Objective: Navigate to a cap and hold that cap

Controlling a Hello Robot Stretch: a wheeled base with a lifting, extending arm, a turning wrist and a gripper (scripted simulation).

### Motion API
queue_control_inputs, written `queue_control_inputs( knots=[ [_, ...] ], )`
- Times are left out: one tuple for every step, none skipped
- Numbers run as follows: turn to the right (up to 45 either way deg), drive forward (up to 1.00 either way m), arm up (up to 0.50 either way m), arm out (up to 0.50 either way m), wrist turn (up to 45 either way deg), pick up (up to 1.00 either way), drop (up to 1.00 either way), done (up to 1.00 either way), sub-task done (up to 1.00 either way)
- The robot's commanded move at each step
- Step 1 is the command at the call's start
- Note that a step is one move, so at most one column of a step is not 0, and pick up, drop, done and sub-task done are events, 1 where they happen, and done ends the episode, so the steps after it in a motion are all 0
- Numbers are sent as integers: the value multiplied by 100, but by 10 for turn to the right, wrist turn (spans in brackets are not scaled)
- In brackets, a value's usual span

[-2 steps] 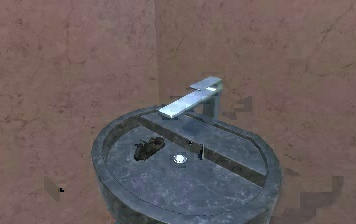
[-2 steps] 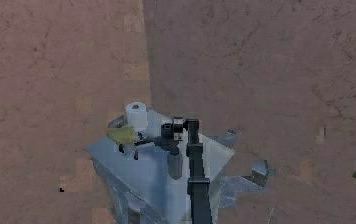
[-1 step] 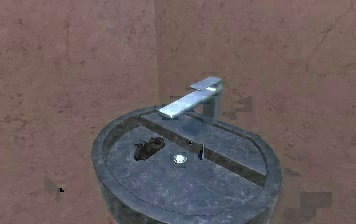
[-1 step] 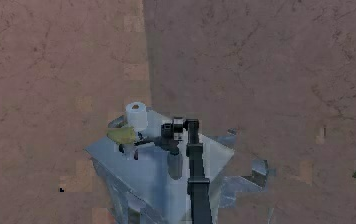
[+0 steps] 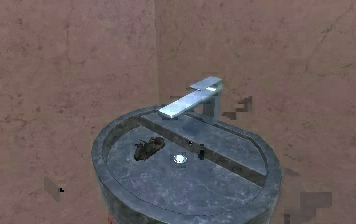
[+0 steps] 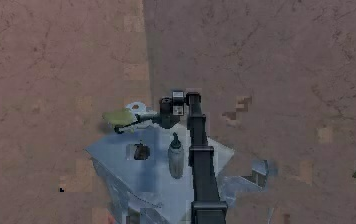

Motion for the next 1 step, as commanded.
queue_control_inputs(
  knots=[
    [0, 0, 0, 0, 0, 0, 0, 100, 0]
  ],
)
